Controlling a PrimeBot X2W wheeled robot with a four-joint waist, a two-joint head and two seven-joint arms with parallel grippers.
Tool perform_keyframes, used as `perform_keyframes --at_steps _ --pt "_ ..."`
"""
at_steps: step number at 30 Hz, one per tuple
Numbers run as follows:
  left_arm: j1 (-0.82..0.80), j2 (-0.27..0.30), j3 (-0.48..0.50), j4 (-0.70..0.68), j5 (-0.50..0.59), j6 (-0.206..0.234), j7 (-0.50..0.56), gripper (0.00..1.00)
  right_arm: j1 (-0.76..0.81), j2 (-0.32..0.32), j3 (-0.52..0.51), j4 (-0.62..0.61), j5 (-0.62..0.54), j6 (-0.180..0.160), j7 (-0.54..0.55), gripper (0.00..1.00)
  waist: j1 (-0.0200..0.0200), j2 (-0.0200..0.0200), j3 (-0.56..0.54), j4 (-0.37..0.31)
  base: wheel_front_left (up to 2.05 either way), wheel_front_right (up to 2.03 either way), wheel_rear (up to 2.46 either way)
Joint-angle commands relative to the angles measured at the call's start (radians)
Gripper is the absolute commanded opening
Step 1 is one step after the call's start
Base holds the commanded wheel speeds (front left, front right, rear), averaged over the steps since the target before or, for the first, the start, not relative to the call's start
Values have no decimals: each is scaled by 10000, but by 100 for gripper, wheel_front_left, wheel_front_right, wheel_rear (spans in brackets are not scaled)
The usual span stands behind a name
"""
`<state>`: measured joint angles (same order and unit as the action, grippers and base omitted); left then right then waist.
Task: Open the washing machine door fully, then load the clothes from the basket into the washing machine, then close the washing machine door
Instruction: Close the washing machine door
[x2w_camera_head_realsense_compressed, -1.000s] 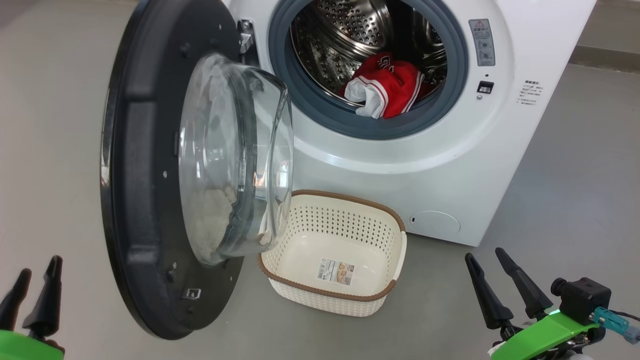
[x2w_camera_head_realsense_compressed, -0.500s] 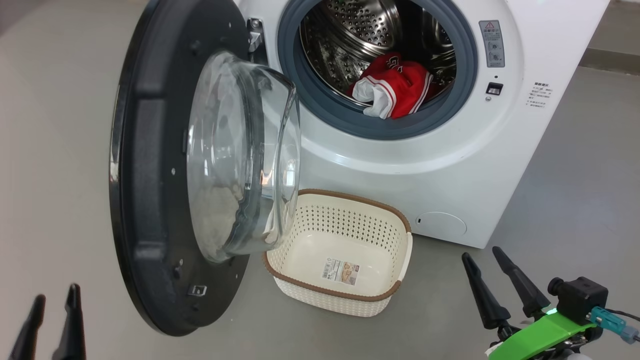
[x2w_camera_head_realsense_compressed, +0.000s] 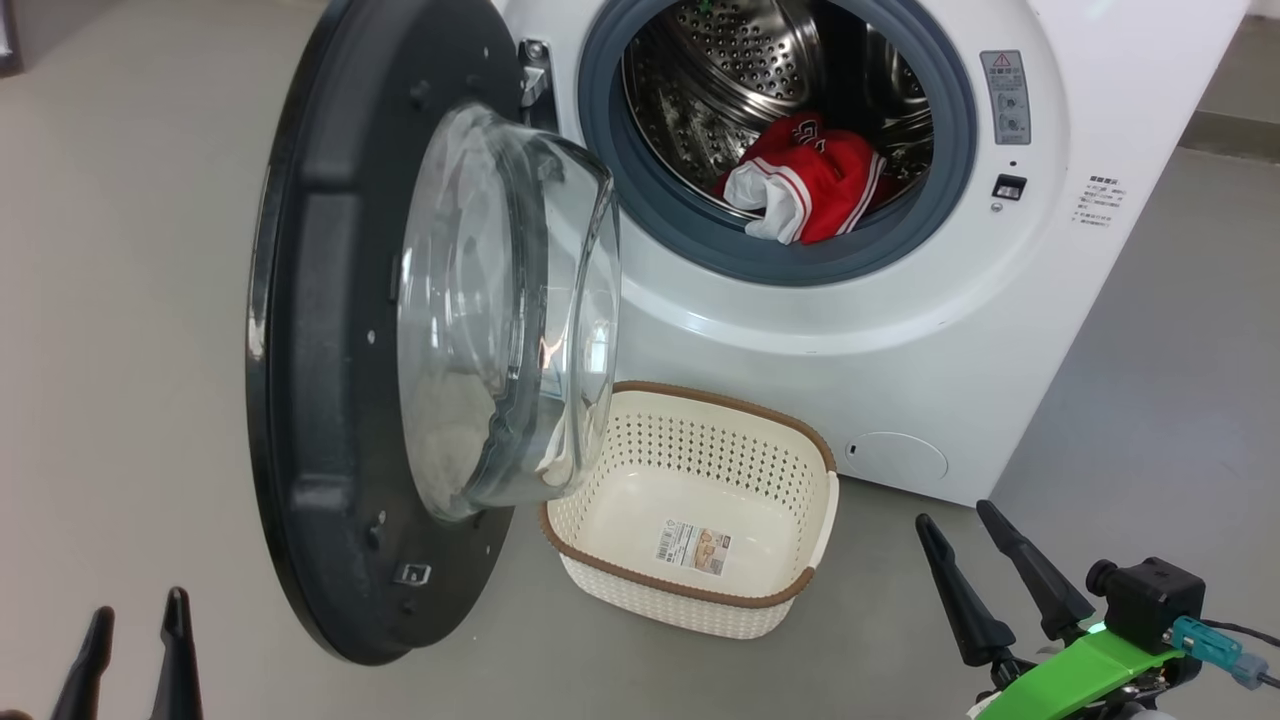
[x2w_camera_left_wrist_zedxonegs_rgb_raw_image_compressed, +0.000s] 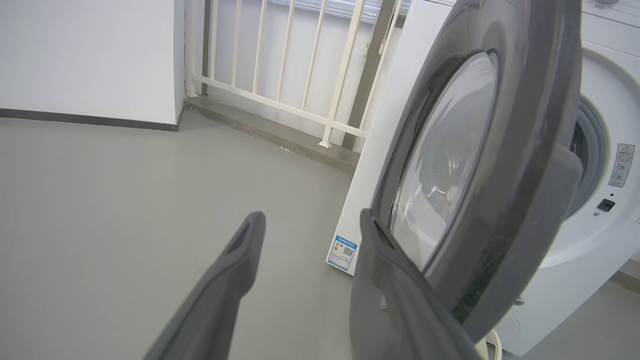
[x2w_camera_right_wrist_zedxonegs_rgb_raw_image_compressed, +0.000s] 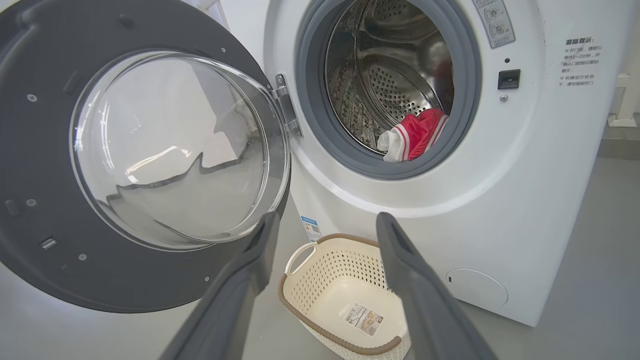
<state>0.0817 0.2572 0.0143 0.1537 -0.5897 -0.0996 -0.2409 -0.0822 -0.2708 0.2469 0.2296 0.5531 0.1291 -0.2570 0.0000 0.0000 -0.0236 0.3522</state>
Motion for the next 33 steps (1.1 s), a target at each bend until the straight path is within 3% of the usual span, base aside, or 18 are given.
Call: perform_keyframes --at_steps 1,33 --pt "-137 177 381 -299 169 80 -145 100 -70 -149 179 -177 -135 16 -48 100 0 0 1 36 0 0 0" --pt "57 -181 426 -700 498 236 -202 100 -59 -82 50 -194 -275 16 -48 100 0 0 12 155 0 0 0"
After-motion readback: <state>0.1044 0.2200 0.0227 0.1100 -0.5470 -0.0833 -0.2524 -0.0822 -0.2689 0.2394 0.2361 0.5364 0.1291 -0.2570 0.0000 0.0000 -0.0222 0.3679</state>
